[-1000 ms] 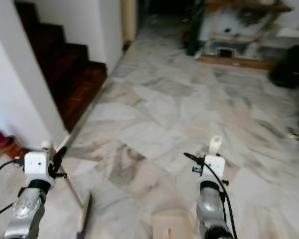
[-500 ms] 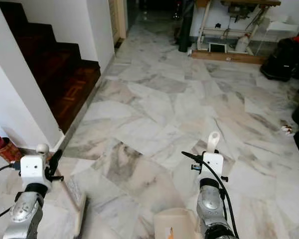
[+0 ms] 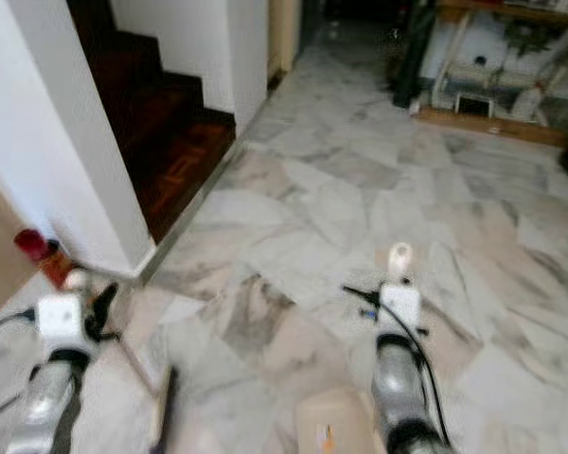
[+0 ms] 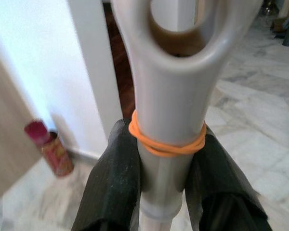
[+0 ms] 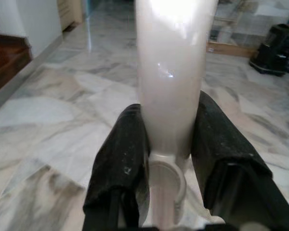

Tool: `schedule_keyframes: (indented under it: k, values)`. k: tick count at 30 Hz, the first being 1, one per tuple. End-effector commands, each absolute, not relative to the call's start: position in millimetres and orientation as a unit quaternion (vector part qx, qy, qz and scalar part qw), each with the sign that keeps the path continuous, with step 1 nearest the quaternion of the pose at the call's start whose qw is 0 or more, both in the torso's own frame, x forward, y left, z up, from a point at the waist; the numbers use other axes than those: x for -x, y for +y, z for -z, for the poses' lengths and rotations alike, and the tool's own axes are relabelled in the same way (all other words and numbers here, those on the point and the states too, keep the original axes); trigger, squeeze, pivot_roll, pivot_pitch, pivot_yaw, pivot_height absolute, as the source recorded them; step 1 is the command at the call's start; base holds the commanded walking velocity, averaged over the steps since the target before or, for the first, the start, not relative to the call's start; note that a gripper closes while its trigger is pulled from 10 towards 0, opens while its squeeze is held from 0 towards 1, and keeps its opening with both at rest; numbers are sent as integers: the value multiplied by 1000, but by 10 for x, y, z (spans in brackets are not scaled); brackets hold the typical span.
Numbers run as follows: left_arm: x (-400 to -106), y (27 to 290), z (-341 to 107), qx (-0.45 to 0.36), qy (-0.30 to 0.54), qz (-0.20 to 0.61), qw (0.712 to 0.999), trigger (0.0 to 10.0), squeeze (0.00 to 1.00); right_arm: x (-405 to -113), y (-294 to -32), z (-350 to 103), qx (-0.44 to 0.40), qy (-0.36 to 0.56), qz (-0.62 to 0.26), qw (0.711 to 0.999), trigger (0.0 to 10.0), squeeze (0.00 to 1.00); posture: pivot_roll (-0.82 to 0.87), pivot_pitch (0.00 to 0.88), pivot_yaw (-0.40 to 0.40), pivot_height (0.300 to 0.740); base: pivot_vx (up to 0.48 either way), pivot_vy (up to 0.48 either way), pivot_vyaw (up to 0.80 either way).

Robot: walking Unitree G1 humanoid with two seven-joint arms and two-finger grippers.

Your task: Sweep floor

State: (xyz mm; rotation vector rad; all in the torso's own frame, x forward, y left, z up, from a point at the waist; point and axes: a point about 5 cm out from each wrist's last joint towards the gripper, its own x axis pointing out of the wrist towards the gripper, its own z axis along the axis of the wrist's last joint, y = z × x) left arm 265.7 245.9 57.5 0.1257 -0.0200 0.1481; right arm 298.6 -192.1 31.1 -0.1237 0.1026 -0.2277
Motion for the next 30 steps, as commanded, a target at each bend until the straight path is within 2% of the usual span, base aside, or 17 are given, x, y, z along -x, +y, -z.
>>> schedule_keyframes:
  k: [1, 30]
  values:
    - [-2725, 2346, -632, -51, -27, -61, 996, 10000, 0, -2992, -2049, -366, 64, 37, 133, 988, 10000, 0, 8, 0, -21, 740, 356, 0, 0]
    - [-2744, 2297, -630, -46, -29, -56, 997, 10000, 0, -3000, -2047, -374, 61, 36, 126, 990, 10000, 0, 4, 0, -30, 740, 363, 0, 0]
